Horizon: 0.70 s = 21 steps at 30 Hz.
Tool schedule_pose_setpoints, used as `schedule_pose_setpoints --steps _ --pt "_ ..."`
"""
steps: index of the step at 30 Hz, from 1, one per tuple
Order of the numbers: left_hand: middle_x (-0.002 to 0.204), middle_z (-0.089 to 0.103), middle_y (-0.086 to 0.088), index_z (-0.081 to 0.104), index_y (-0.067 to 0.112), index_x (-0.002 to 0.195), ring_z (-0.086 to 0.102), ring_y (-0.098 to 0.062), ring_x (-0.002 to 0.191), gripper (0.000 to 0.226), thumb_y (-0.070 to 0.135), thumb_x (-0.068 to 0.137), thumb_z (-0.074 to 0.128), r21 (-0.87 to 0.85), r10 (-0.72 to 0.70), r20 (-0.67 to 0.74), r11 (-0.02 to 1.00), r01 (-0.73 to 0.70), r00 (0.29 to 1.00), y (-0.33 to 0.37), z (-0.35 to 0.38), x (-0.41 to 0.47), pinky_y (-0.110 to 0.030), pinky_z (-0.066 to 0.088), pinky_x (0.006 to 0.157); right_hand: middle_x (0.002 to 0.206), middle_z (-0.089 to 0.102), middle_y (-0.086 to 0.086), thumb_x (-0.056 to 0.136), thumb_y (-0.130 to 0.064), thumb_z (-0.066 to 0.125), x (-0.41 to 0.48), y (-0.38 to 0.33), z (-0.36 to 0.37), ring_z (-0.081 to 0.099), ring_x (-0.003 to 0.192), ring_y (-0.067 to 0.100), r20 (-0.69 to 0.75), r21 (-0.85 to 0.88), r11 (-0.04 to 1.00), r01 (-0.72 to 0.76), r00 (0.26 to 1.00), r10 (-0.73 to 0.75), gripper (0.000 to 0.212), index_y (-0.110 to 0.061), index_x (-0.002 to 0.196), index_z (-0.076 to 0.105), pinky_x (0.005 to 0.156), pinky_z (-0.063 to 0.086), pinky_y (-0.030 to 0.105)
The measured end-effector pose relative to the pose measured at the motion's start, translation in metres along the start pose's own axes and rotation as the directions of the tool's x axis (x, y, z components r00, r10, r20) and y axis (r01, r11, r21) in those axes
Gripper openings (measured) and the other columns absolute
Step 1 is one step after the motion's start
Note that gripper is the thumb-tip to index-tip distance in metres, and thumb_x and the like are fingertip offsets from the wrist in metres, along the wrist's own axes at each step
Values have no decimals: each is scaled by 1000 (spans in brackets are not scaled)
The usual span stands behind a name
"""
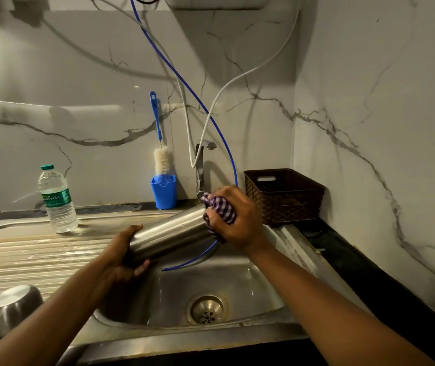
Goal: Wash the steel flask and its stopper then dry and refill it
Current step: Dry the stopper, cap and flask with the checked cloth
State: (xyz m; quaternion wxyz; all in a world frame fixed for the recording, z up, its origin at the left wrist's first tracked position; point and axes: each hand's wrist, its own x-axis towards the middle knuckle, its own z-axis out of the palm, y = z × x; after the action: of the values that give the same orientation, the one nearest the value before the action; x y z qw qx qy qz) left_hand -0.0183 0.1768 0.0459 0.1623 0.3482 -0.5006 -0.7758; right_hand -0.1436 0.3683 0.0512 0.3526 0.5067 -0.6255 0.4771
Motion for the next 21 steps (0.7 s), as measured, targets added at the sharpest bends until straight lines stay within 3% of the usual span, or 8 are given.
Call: schedule_pose_setpoints --steps 2,4,6,8,10,12,17,21 --pt "87 50 -16 46 13 109 53 -26 73 38 40 87 60 -7 44 -9 999 -44 999 -2 2 1 -25 49 34 91 60 -2 85 -40 56 -4 4 2 57 78 7 19 19 998 -52 998 52 28 -17 100 61 68 48 15" --pt "88 51 -14 48 14 107 54 -25 75 31 38 89 58 -49 176 -32 983 -177 984 -5 7 0 -29 51 41 83 62 -4 88 -36 58 1 2 1 59 75 5 -5 111 932 -345 938 348 19 -18 94 61 68 50 20" --pt "93 53 -12 52 22 98 56 -27 83 14 34 92 55 -40 404 -30 913 -405 914 -7 9 0 -35 49 53 85 63 -2 91 -35 56 8 11 0 59 78 10 130 206 635 -744 664 736 17 -19 91 61 77 51 30" --pt "98 55 -10 55 30 91 56 -34 95 3 32 93 54 59 617 43 784 -618 786 -8 4 0 -38 50 64 95 66 5 91 -44 52 9 19 -1 62 86 18 357 193 243 -951 299 885 31 -15 99 62 86 50 34" --pt "103 56 -11 58 32 92 54 -38 101 3 33 91 55 125 678 70 721 -681 731 -7 -2 0 -46 52 77 100 67 8 90 -48 51 4 22 3 64 92 23 418 184 108 -977 177 891 44 -11 111 62 89 51 36" --pt "111 54 -17 56 25 106 55 -35 98 19 38 91 56 136 626 50 768 -626 779 -5 -2 3 -47 51 78 100 65 3 91 -44 52 1 17 9 62 93 21 313 237 212 -948 281 907 40 -10 112 61 83 49 31" --pt "89 51 -13 47 14 112 53 -25 77 38 41 88 60 -75 204 -43 976 -206 978 1 3 4 -36 45 57 91 65 -1 85 -48 57 -11 5 13 63 84 10 -86 189 886 -424 892 445 32 -20 100 60 73 53 22" --pt "91 53 -11 48 14 111 54 -23 78 35 38 88 60 -72 291 -65 953 -295 954 4 2 6 -36 45 56 88 63 -7 85 -50 55 -16 6 15 60 81 3 -11 227 843 -488 864 503 30 -24 99 58 69 50 17"
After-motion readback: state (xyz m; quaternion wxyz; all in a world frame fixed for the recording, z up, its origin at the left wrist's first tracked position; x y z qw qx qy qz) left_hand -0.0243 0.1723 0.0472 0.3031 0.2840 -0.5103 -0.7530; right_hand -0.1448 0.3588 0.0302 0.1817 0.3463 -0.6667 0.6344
